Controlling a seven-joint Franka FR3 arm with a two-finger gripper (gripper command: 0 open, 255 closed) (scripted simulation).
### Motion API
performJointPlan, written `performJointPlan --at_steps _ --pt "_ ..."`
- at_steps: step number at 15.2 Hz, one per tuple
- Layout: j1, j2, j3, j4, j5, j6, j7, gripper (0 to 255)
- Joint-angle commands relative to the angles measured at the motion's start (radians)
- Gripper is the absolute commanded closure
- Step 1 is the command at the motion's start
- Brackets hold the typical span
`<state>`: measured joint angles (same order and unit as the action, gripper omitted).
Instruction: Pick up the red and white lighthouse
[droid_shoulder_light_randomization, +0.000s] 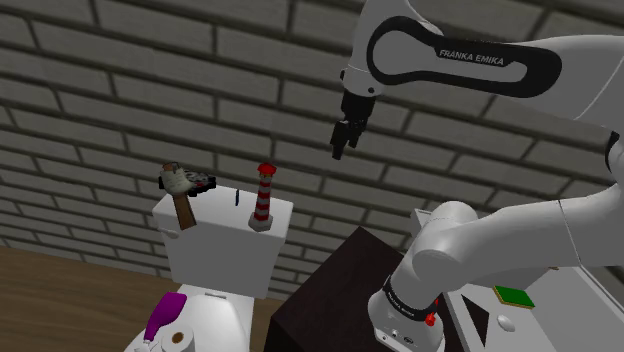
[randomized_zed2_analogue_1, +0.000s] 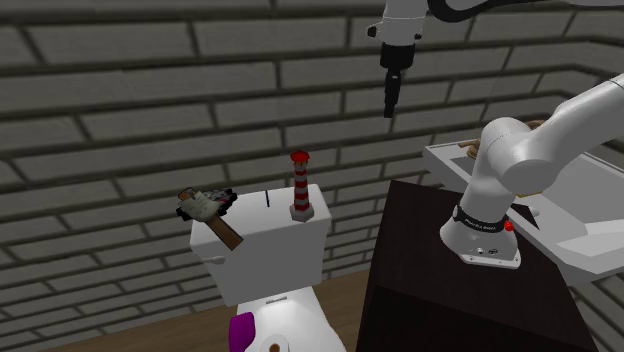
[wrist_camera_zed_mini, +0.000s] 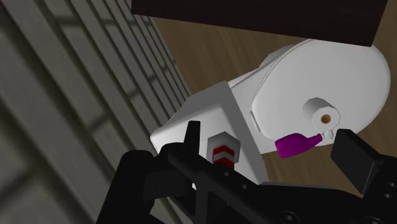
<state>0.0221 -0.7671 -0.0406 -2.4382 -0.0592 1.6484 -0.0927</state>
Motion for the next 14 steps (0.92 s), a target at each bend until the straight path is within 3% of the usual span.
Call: performJointPlan --at_steps 1,8,14 --pt "0.0 0.0 0.0 0.0 0.0 0.0 0.0 0" --pt "0.008 0.131 -0.051 -0.104 0.078 0.347 0.013 0" --pt "0.045 0.311 -0.101 -0.125 0.185 0.642 -0.018 0"
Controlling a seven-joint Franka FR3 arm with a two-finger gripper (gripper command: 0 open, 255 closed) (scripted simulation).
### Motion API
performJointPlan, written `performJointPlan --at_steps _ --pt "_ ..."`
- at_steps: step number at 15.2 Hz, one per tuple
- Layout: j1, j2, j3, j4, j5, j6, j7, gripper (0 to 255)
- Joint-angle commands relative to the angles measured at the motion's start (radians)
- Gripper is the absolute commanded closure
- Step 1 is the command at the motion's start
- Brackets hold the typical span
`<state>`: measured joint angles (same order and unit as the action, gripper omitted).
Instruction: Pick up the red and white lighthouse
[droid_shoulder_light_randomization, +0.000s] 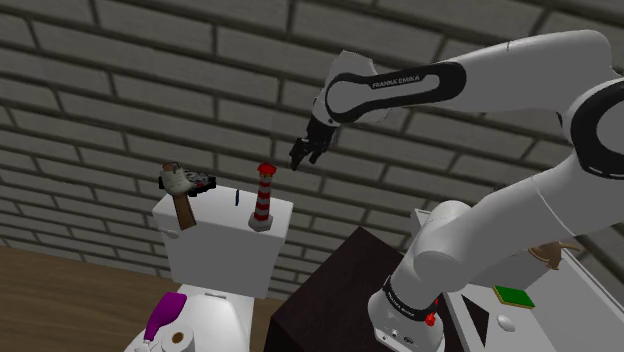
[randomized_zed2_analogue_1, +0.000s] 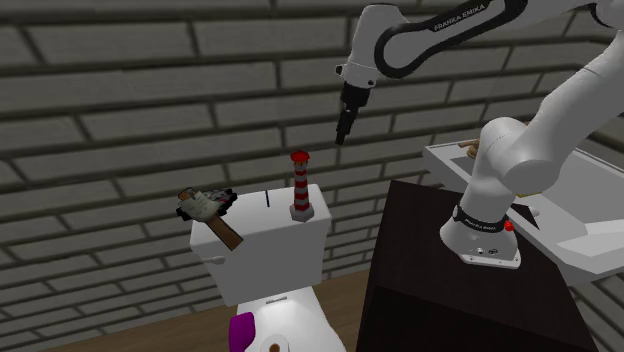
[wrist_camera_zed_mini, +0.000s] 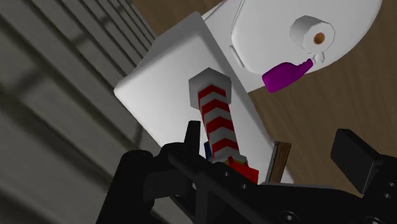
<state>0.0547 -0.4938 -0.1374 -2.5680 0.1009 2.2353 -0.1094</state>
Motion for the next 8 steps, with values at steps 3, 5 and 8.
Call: performJointPlan --at_steps 3,5,8 --pt "0.047 0.145 -0.036 0.021 0.109 0.19 -0.043 0" --pt "0.078 0.221 -0.06 0.042 0.184 0.271 -0.087 0" --pt "0.129 0.339 -0.097 0.093 0.335 0.373 -0.184 0"
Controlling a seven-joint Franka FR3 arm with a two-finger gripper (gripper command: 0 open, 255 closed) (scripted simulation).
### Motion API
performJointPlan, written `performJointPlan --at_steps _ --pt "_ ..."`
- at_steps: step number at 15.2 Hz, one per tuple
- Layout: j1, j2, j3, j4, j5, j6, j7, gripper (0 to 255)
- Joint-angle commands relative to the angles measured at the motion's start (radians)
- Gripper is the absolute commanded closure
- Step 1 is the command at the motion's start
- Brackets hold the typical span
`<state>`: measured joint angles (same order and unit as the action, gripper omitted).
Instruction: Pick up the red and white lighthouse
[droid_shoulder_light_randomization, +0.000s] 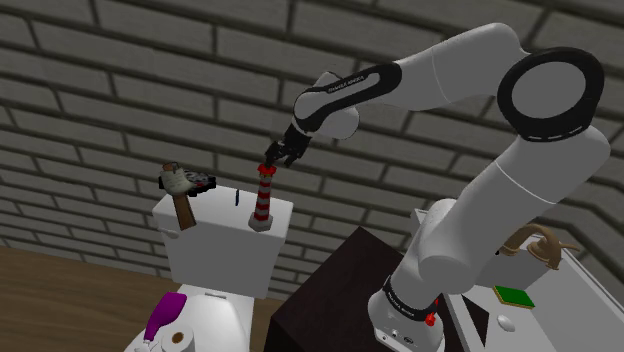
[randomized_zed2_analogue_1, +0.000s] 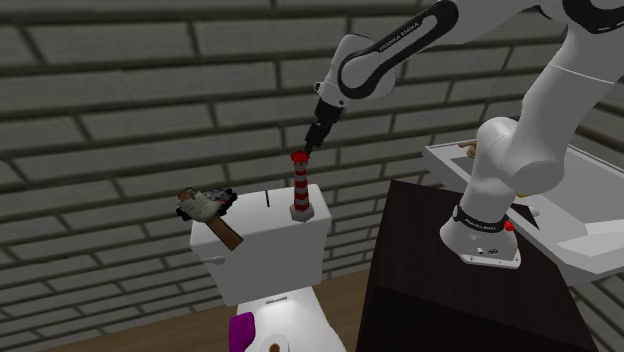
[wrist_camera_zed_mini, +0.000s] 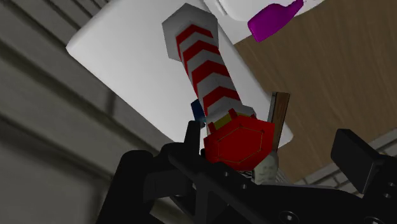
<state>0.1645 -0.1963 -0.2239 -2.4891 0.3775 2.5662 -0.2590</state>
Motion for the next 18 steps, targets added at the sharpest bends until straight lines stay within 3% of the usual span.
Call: performJointPlan --at_steps 1,9,11,12,18 --pt "0.036 0.082 -0.021 0.036 0.12 0.068 -0.076 0" --pt "0.06 0.178 -0.025 0.03 0.279 0.154 -0.214 0" --pt "0.059 0.178 -0.024 0.03 0.279 0.154 -0.214 0" --pt "0.059 0.175 -0.024 0.028 0.277 0.154 -0.212 255" --pt "0.06 0.176 -0.024 0.029 0.276 0.153 -0.211 255"
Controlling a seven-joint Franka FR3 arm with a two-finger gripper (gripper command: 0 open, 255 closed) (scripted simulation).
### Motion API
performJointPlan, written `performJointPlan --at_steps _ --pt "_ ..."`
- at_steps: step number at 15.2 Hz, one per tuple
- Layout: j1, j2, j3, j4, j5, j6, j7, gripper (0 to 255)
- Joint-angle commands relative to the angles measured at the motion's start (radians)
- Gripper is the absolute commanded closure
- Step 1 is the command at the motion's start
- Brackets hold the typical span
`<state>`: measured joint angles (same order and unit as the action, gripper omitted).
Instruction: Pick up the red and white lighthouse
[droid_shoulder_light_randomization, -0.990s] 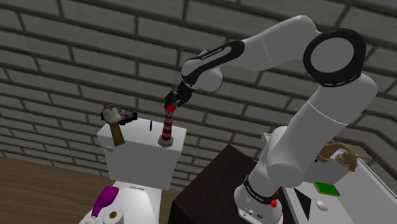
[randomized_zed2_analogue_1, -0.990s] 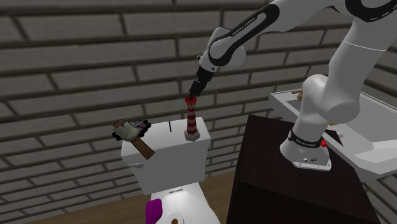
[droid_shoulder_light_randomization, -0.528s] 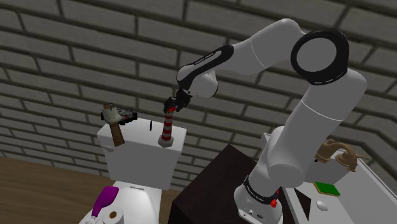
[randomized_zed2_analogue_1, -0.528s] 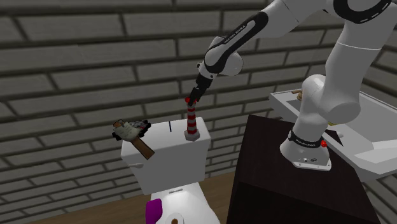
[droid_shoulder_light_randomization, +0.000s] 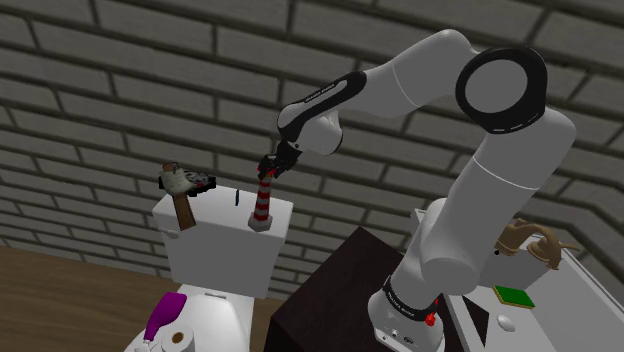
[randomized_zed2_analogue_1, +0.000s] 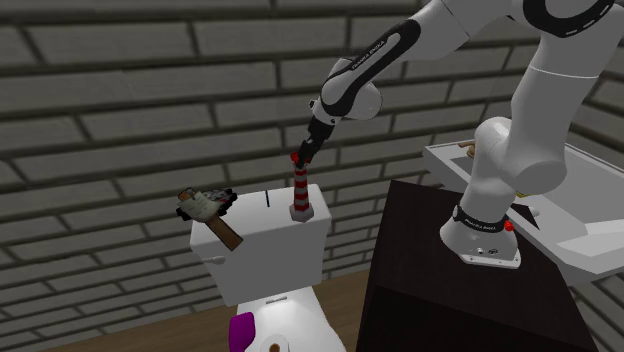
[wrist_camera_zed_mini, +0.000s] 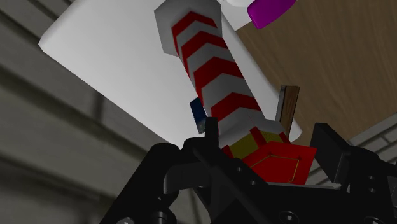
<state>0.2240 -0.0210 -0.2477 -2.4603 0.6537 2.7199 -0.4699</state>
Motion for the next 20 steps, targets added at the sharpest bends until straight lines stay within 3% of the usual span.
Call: performJointPlan --at_steps 1,3,13,20 --pt "0.0 0.0 0.0 0.0 0.0 0.0 0.0 255" --pt "0.0 0.002 0.0 0.001 0.003 0.0 -0.003 255" --pt "-0.027 -0.105 0.004 0.024 -0.171 -0.105 0.154 255" --pt "-0.043 -0.15 0.012 0.048 -0.233 -0.167 0.214 255"
